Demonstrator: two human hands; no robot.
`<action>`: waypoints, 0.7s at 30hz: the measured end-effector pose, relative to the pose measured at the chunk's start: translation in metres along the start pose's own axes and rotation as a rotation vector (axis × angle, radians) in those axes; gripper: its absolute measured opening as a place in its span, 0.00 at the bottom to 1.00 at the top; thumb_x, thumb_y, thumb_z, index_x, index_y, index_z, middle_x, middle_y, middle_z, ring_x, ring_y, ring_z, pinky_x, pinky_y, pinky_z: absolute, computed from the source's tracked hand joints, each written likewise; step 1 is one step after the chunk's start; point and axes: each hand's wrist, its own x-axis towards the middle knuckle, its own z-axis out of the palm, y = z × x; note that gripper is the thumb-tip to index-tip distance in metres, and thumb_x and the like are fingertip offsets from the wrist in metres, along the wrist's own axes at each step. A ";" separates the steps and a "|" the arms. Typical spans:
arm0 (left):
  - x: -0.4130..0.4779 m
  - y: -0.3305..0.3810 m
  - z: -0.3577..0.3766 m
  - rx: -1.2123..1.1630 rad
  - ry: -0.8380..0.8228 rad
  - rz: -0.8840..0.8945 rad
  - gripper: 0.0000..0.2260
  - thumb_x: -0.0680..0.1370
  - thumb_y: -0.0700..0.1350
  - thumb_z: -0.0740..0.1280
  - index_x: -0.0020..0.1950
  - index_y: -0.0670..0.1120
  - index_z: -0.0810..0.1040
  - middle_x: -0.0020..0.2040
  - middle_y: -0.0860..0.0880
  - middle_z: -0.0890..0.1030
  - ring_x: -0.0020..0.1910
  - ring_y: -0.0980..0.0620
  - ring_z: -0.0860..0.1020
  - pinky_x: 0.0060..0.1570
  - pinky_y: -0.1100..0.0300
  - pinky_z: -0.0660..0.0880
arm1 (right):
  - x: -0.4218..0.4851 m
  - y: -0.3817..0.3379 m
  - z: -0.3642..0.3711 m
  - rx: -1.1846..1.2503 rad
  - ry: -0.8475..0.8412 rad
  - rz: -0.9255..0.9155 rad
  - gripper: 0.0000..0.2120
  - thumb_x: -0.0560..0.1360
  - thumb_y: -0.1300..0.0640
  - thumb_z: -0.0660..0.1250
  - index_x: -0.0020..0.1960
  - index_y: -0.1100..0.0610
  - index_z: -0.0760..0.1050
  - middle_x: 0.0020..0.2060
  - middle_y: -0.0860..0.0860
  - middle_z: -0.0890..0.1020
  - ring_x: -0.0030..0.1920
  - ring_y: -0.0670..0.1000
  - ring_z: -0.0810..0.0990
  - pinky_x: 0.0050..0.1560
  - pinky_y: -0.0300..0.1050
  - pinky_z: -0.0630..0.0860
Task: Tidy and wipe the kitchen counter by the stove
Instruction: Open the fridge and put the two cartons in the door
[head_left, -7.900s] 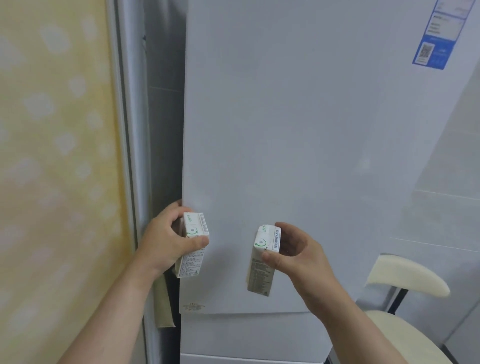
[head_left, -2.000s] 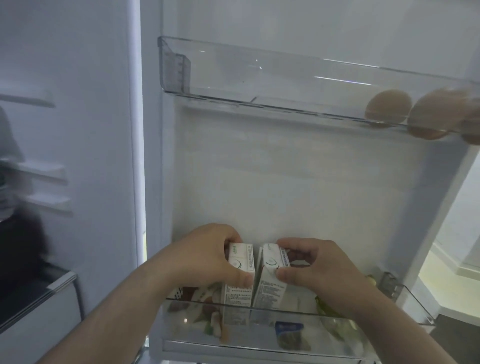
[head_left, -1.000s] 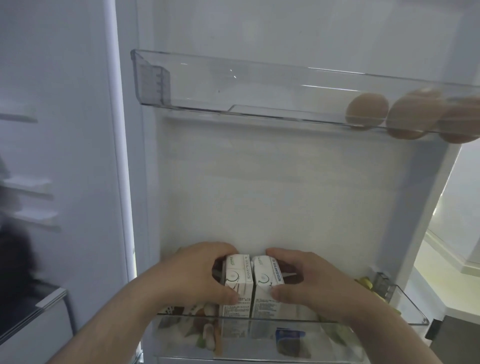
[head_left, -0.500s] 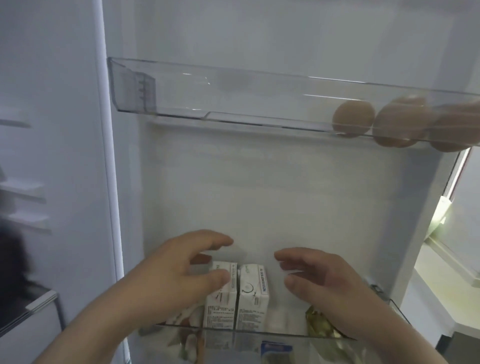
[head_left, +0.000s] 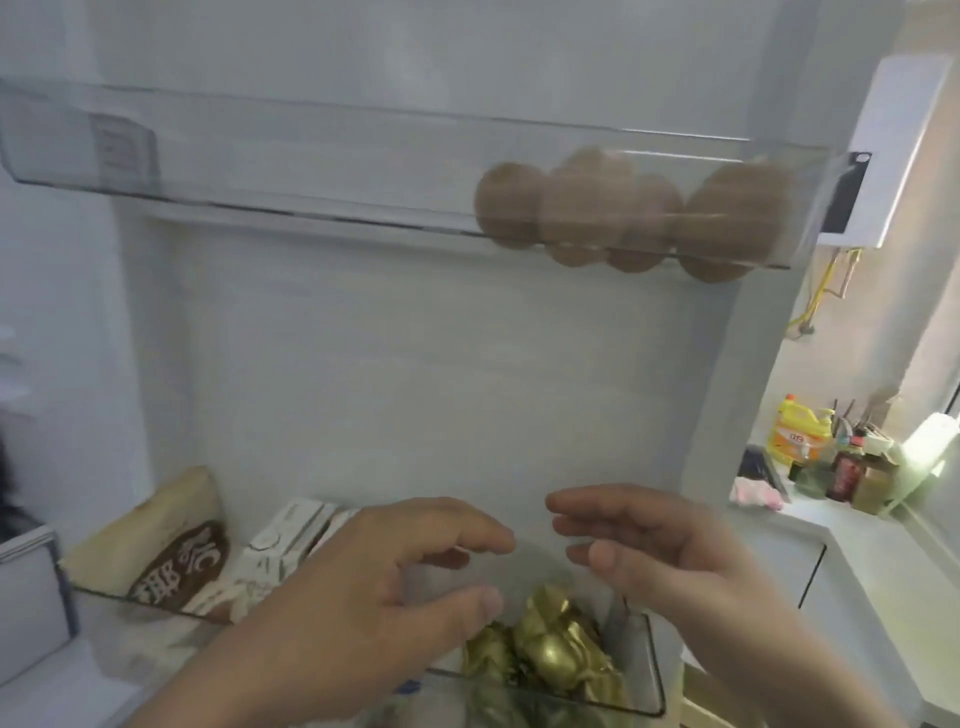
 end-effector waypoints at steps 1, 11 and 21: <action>0.003 0.007 0.013 -0.003 -0.001 -0.020 0.15 0.69 0.63 0.68 0.55 0.67 0.79 0.56 0.64 0.80 0.57 0.61 0.79 0.57 0.55 0.78 | -0.004 -0.001 -0.011 0.023 -0.036 -0.011 0.28 0.56 0.38 0.81 0.53 0.48 0.84 0.51 0.55 0.86 0.55 0.53 0.83 0.57 0.53 0.80; 0.001 0.049 0.111 0.252 0.091 -0.208 0.10 0.67 0.64 0.64 0.47 0.73 0.76 0.51 0.68 0.79 0.52 0.66 0.77 0.49 0.70 0.74 | -0.025 0.008 -0.094 0.030 0.012 -0.193 0.09 0.71 0.58 0.71 0.48 0.47 0.85 0.45 0.54 0.86 0.47 0.54 0.84 0.51 0.54 0.79; -0.016 0.055 0.143 0.409 0.242 -0.270 0.11 0.65 0.62 0.67 0.46 0.63 0.80 0.45 0.62 0.81 0.45 0.61 0.79 0.43 0.67 0.74 | -0.017 0.030 -0.104 -0.119 0.207 -0.332 0.15 0.74 0.64 0.71 0.55 0.48 0.78 0.53 0.47 0.79 0.53 0.46 0.79 0.54 0.43 0.80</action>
